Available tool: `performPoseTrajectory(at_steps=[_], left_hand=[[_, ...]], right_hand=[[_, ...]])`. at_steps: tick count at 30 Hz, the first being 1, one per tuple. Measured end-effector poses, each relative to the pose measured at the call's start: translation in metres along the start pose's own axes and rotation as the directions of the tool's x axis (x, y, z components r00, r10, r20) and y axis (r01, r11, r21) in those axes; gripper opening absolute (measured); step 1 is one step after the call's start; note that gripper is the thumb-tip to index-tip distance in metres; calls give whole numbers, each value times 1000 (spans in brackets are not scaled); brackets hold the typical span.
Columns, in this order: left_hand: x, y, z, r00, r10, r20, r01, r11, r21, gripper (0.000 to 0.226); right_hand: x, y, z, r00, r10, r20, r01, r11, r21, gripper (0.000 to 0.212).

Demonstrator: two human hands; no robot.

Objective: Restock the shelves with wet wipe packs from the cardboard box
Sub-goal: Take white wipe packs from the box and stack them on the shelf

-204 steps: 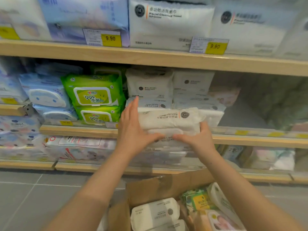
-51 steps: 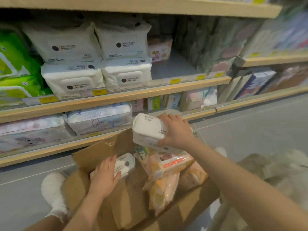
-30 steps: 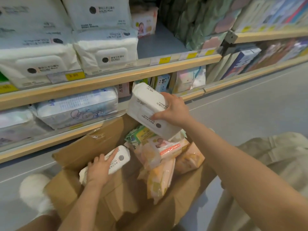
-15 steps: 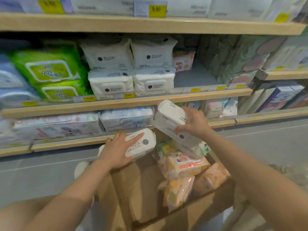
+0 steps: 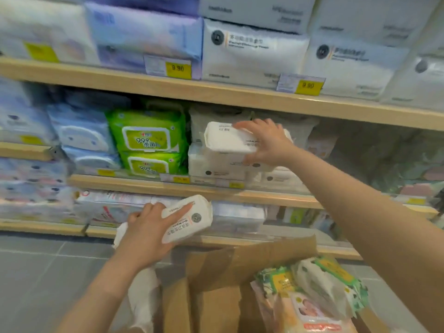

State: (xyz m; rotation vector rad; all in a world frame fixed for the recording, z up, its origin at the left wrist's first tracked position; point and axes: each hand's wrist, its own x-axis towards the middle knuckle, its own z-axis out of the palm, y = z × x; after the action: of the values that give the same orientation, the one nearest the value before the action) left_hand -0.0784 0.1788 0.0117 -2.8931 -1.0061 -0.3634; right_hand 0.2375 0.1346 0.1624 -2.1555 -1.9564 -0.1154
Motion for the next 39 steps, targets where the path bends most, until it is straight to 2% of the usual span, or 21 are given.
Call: performPoseTrajectory(at_steps=[3, 6, 10, 12, 15, 17, 19, 22, 24, 26, 27, 29, 33, 35, 37, 38, 39], left_hand=[[-4, -6, 9, 1000, -16, -6, 16, 1000, -13, 101], [-8, -10, 17, 1000, -6, 26, 6, 1000, 10, 98], [-10, -15, 23, 1000, 0, 29, 0, 1000, 0, 91], [-9, -14, 23, 998, -11, 61, 11, 1000, -6, 88], [-7, -7, 18, 991, -34, 129, 39, 999, -36, 86], [-4, -1, 10, 985, -51, 163, 70, 991, -117, 82], [0, 7, 2, 980, -53, 190, 95, 971, -217, 82], [9, 25, -9, 972, -6, 234, 107, 901, -421, 89], [16, 40, -14, 964, 49, 263, 105, 836, -539, 97], [23, 57, -19, 954, 104, 281, 96, 782, -616, 102], [27, 65, -21, 950, 133, 284, 84, 765, -639, 103], [36, 79, -21, 934, 188, 303, 57, 761, -646, 101], [62, 102, -14, 921, 235, 311, 1, 797, -604, 99], [77, 114, -18, 951, 220, 216, -31, 766, -642, 89], [97, 119, -31, 992, 121, 41, -57, 708, -704, 73], [111, 116, -37, 997, 58, -57, -81, 700, -710, 65], [128, 111, -43, 988, 8, -152, -109, 734, -670, 61]], right_hand=[[57, -16, 10, 996, -44, 76, 44, 999, -4, 77], [93, -12, 46, 977, -3, 215, 9, 1000, -28, 65], [104, 1, 64, 972, 9, 234, 3, 999, -48, 64], [96, -3, 59, 983, -13, 184, 22, 999, -43, 64], [59, -17, 59, 995, -103, 5, 103, 995, -4, 67], [21, -23, 66, 985, -174, -16, 175, 980, 90, 75], [-25, -26, 73, 982, -174, 73, 153, 961, 231, 89], [-92, -33, 86, 936, -167, 311, -9, 870, 494, 113], [-121, -39, 99, 920, -161, 358, -145, 708, 691, 121], [-138, -39, 109, 949, -70, 307, -223, 537, 813, 113], [-145, -39, 110, 960, -7, 279, -238, 500, 832, 105], [-160, -33, 109, 966, 109, 235, -258, 477, 840, 94], [-189, -12, 99, 944, 293, 151, -269, 421, 866, 89], [-197, 6, 88, 913, 397, 89, -264, 410, 873, 88], [-198, 28, 71, 874, 486, 11, -238, 409, 881, 87], [-195, 39, 62, 848, 529, -32, -223, 411, 884, 87], [-190, 50, 52, 819, 568, -75, -203, 410, 889, 86]])
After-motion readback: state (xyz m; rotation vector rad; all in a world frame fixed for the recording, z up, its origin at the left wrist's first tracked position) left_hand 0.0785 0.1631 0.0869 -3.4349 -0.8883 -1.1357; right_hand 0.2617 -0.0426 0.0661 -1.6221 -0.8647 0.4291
